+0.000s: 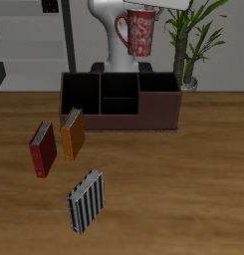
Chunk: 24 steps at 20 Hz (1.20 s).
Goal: Place the red mug into the back desk caddy's right compartment
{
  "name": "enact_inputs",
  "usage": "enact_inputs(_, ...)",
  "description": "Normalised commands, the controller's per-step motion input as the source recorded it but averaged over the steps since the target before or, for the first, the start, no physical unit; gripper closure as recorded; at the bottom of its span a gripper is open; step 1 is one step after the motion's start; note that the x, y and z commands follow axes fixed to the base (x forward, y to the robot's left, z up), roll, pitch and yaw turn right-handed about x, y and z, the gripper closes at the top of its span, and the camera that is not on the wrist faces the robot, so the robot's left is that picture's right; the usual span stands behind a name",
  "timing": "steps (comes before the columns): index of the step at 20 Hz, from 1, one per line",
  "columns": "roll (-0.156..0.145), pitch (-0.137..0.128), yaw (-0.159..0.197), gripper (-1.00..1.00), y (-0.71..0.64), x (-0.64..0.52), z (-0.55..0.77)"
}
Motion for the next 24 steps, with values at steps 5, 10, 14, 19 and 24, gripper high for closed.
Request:
enact_inputs(5,0.037,0.016,0.067,1.00,0.30,-0.12,-0.19)
enact_inputs(10,0.007,0.036,0.032,1.00,0.13,-0.04,-0.21)
enact_inputs(14,0.012,0.029,-0.005,1.00,0.14,-0.05,-0.12)
enact_inputs(19,0.017,0.039,-0.005,1.00,0.14,-0.03,-0.14)
enact_inputs(24,0.020,0.014,0.022,1.00,0.13,-0.06,-0.10)
